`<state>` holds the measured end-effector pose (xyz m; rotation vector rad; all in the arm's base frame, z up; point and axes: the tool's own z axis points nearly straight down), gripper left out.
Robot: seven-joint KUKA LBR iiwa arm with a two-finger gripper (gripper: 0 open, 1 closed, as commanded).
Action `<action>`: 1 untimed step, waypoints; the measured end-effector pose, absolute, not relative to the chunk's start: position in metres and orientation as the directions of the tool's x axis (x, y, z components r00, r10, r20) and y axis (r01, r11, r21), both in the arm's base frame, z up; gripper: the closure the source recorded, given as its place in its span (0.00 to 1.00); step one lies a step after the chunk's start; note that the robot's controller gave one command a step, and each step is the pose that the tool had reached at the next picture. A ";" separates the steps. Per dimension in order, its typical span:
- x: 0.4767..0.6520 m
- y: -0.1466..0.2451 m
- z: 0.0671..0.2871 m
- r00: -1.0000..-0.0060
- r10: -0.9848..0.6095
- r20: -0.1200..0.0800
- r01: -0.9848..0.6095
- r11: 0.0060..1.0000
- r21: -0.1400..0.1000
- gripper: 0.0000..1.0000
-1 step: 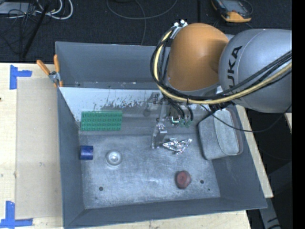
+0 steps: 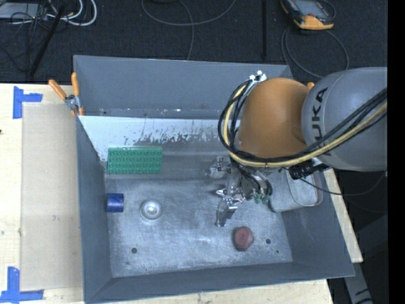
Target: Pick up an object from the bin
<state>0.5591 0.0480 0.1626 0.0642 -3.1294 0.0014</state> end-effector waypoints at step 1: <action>0.607 -0.020 0.091 -0.992 -0.123 0.003 -0.123 0.992 -0.003 0.00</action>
Offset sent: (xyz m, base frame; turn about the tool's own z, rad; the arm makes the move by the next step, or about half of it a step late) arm 0.0483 -0.0634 -0.0665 -0.0870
